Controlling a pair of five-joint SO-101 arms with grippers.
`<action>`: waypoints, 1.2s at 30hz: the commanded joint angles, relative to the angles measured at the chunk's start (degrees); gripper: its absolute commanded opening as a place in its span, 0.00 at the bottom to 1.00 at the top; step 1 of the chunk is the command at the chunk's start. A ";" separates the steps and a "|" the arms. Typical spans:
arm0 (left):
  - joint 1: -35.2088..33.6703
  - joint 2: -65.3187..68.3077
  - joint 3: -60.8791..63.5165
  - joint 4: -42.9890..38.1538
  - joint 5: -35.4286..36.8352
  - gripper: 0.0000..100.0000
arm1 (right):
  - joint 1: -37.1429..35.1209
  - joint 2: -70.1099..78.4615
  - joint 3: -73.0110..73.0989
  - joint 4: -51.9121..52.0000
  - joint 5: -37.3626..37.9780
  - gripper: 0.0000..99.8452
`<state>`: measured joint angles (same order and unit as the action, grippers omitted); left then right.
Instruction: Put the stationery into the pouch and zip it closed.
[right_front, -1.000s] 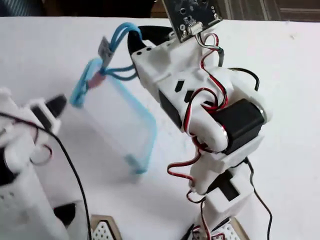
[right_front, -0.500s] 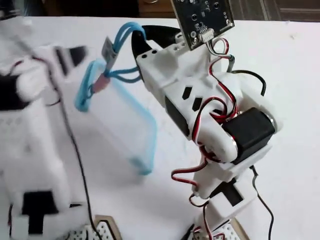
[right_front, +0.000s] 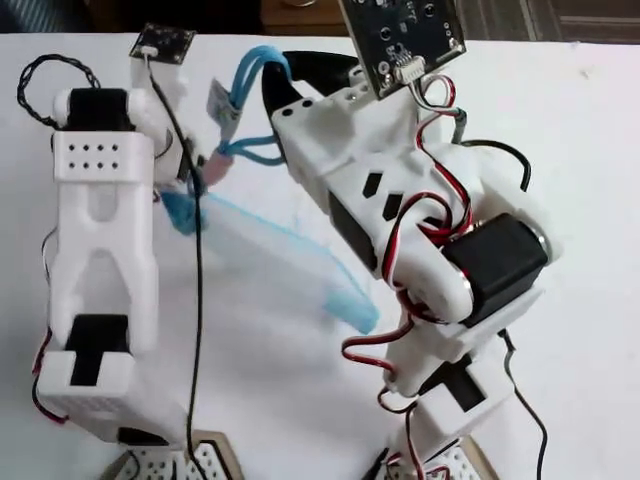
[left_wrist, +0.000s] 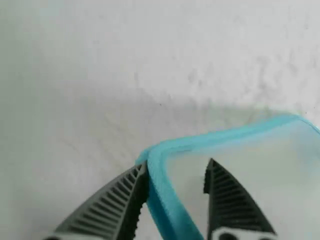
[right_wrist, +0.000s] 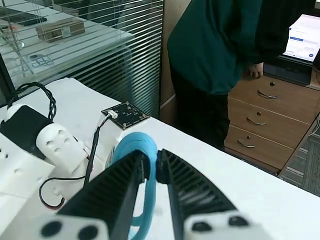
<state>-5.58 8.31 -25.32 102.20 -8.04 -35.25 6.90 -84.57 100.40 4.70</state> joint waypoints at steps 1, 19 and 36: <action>-0.13 -0.22 -1.41 0.26 -0.18 0.09 | 0.75 -1.80 0.00 0.84 0.62 0.02; 1.01 -10.95 -31.91 -0.70 8.62 0.02 | 4.26 2.15 0.09 -5.23 0.09 0.02; 10.51 -11.30 -6.24 -3.34 6.15 0.02 | 4.79 14.81 -0.53 0.57 0.09 0.02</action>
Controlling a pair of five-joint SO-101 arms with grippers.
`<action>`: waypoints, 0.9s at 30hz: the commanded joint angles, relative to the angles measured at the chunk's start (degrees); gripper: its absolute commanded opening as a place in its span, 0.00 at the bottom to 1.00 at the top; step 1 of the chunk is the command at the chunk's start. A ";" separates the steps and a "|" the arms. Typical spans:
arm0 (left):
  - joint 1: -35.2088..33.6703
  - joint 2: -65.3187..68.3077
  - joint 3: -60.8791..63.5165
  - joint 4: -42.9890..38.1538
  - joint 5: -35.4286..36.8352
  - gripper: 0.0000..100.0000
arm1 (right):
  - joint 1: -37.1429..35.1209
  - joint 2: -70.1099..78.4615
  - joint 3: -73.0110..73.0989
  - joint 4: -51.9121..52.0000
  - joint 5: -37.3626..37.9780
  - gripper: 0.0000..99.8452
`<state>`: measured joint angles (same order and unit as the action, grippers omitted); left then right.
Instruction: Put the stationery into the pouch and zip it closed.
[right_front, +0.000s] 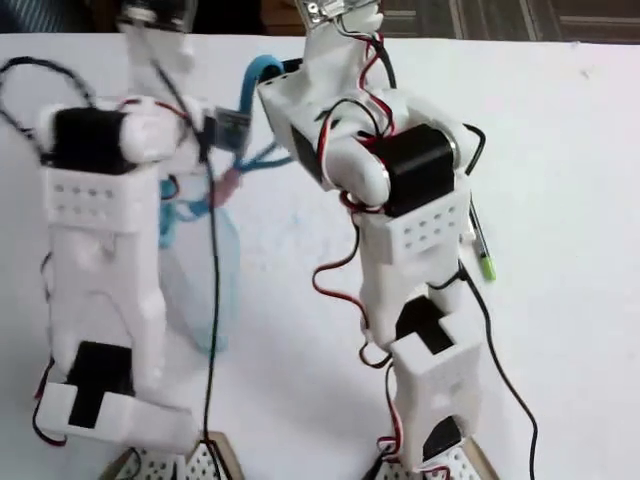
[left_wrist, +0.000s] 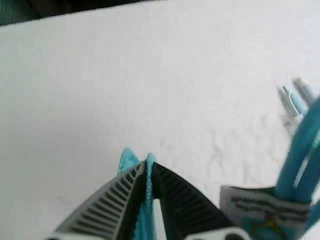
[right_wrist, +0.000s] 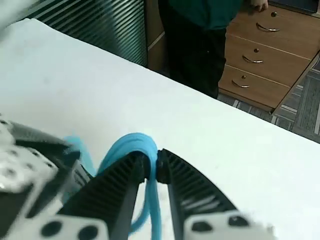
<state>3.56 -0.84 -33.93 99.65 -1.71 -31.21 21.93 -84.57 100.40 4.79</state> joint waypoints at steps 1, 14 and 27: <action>1.71 -2.15 3.34 -0.79 -0.18 0.02 | 0.84 -0.22 -0.53 0.57 0.00 0.02; 2.95 -1.98 7.12 -2.37 13.98 0.15 | 9.27 -0.48 -0.53 0.84 0.00 0.02; 2.15 -2.33 -5.10 0.88 19.78 0.27 | 7.52 0.04 0.09 0.92 0.00 0.02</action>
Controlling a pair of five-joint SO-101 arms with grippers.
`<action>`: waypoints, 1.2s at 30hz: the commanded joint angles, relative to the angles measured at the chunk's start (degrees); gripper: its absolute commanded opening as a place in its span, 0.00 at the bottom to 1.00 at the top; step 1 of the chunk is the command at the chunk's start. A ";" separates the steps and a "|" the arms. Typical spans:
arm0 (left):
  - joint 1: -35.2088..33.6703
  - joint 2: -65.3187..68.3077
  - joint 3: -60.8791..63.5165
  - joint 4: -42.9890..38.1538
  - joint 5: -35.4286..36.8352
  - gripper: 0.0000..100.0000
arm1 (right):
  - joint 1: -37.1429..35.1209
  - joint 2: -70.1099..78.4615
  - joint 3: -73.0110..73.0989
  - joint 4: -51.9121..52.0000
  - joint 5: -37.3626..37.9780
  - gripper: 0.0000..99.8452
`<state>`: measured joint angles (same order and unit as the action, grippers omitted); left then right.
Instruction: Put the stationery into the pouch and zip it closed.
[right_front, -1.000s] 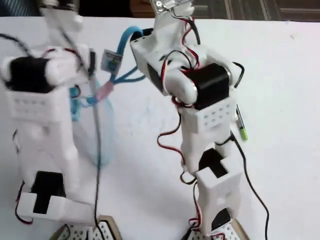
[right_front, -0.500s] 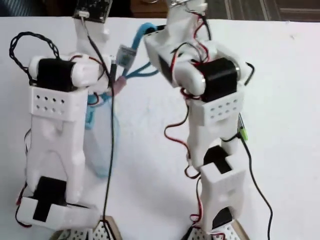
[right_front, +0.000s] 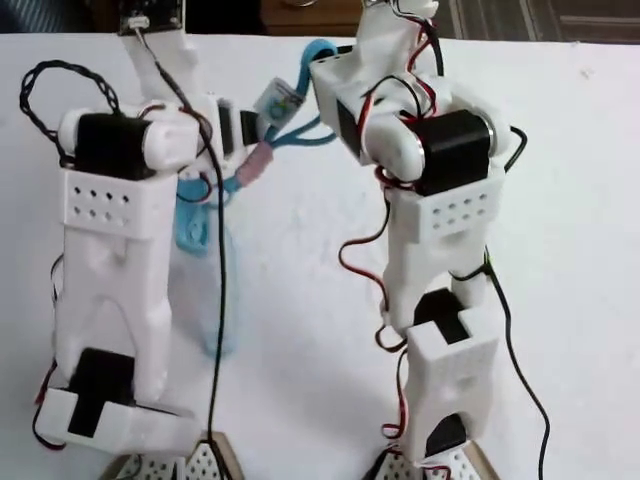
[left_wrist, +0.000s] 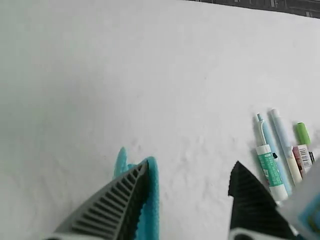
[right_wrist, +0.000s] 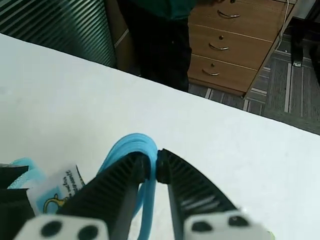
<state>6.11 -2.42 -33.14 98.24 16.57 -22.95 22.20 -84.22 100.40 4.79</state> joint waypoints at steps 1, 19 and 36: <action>-1.45 -0.75 -8.53 3.52 3.08 0.27 | -1.10 -0.22 -0.26 0.92 0.00 0.02; 4.79 -42.42 19.34 3.87 -2.29 0.27 | -2.51 -0.22 -0.26 0.92 0.00 0.02; -9.45 -47.25 41.49 0.00 -11.69 0.28 | -7.25 -9.54 -0.97 0.84 2.02 0.02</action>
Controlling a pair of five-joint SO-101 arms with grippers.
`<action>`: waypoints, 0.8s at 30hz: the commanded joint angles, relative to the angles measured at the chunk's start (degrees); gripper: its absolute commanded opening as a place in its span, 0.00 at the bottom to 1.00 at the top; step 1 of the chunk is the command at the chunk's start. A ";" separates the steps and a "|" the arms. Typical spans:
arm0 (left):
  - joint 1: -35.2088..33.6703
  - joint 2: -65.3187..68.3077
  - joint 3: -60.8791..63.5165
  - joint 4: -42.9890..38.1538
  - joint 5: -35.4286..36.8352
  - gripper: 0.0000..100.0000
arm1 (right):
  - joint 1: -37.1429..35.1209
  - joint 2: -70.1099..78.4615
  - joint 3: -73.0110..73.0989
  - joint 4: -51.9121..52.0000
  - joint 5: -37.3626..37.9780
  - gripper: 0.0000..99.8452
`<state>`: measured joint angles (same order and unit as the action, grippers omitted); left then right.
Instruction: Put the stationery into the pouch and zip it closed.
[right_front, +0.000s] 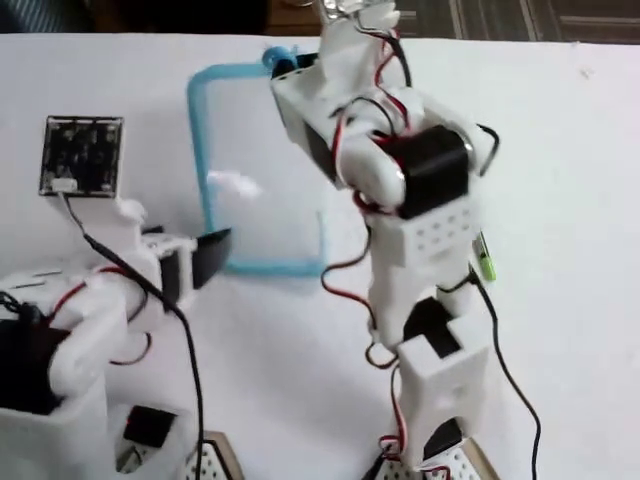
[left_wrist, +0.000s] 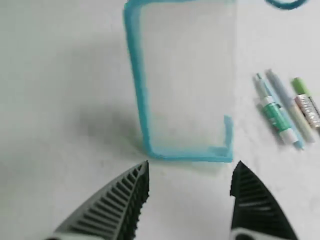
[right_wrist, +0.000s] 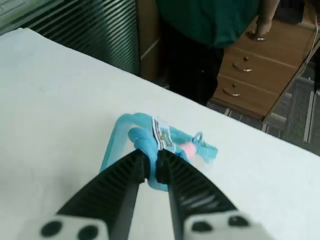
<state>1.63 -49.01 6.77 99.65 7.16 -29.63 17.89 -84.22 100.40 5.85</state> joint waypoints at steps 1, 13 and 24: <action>-6.90 -0.66 2.29 -1.85 -3.25 0.28 | -0.75 -6.55 -0.97 0.84 0.97 0.02; -13.76 -0.92 15.82 -14.24 -8.79 0.27 | -8.75 -19.65 -0.26 0.66 1.05 0.02; -7.69 -0.57 15.21 -15.47 -6.42 0.28 | -18.59 -14.99 -0.26 0.48 0.53 0.02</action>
<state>-6.90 -49.27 22.24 86.90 0.31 -46.24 2.42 -84.31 100.40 6.37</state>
